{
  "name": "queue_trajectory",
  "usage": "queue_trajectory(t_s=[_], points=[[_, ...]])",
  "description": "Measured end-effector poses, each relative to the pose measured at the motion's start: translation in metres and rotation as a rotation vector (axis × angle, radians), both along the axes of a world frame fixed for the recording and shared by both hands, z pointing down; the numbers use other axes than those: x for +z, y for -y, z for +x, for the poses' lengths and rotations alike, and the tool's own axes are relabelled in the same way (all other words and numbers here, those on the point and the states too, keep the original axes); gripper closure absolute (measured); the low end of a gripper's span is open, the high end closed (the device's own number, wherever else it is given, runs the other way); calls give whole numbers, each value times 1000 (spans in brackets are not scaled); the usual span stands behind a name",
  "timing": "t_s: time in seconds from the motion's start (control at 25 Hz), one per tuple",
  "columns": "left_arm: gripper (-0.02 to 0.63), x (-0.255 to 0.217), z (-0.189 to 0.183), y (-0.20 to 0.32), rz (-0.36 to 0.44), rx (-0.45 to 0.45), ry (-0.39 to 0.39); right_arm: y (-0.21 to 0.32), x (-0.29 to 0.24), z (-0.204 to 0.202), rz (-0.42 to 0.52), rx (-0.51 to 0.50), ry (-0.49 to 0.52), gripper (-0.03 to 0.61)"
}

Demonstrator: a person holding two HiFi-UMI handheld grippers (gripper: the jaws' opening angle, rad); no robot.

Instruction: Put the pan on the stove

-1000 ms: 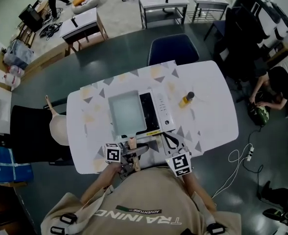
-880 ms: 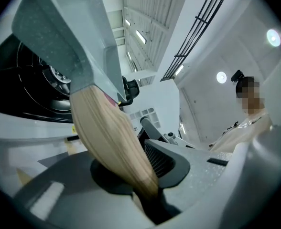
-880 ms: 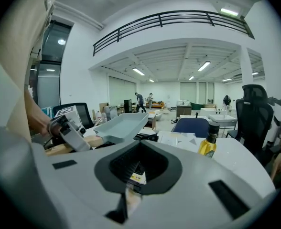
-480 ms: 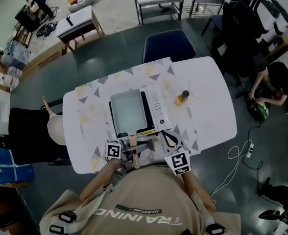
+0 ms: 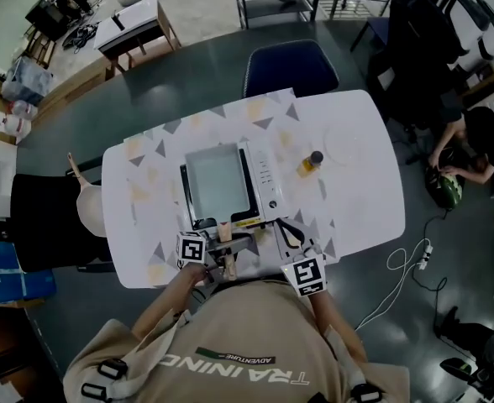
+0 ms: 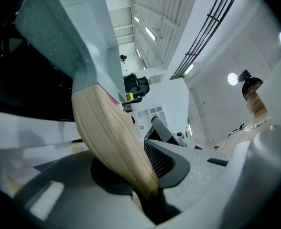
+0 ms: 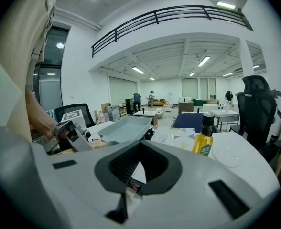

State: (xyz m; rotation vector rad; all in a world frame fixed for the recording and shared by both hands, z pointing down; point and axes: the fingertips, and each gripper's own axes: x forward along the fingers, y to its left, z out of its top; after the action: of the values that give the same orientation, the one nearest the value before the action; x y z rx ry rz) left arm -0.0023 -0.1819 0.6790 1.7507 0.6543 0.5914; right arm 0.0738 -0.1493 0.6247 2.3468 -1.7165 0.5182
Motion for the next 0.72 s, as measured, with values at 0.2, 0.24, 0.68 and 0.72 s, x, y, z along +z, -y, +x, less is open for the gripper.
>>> queue_trajectory(t_s=[0.2, 0.24, 0.68, 0.72], points=[[543, -2, 12, 0, -46, -48, -3, 3, -4, 4, 12, -42, -4, 575], [543, 0, 13, 1, -44, -56, 9, 5, -6, 4, 18, -51, -6, 575], [543, 2, 25, 6, -142, -130, 70, 15, -40, 19, 96, -87, -52, 575], [543, 2, 26, 6, -145, -123, 66, 16, -41, 19, 98, -91, -57, 575]])
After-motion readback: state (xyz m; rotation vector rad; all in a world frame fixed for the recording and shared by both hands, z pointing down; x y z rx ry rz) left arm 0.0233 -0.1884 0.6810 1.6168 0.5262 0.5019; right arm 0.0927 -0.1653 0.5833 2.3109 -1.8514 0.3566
